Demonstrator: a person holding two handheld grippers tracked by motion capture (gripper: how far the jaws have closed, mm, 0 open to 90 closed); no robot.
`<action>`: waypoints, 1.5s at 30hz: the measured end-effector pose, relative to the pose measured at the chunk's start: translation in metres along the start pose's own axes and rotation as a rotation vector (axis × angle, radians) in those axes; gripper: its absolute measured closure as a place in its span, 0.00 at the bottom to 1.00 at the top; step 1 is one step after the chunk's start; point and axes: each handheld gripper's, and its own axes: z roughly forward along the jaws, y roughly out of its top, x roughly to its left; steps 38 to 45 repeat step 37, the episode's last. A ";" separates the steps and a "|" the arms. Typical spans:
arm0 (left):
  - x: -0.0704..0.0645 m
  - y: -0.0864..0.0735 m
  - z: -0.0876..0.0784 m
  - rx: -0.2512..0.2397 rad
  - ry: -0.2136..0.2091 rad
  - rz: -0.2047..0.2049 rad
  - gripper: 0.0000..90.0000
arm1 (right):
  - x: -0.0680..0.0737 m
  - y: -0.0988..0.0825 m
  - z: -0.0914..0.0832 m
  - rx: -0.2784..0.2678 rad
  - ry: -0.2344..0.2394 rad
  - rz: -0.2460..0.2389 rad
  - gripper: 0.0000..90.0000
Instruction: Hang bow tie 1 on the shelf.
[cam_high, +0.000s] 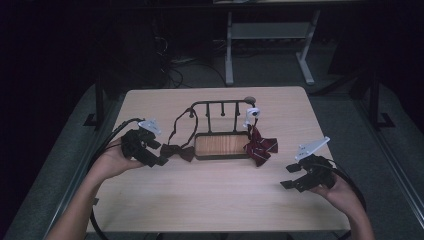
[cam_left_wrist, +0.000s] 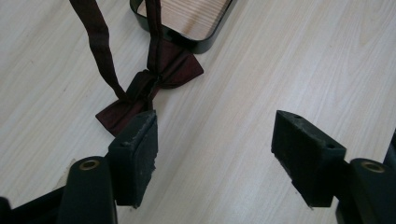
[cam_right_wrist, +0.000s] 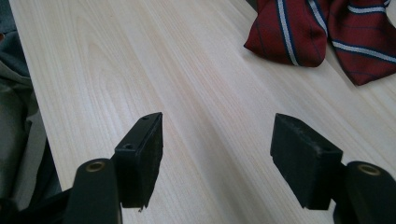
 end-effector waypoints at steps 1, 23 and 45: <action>0.000 -0.001 0.000 0.005 -0.001 -0.002 0.34 | 0.000 0.000 0.000 0.000 0.000 0.002 0.38; -0.012 -0.018 0.013 -0.008 0.001 0.008 0.31 | -0.001 -0.003 0.001 0.003 0.001 0.008 0.38; -0.022 -0.028 0.024 -0.013 0.000 0.028 0.30 | 0.000 -0.003 0.002 -0.002 0.008 0.007 0.38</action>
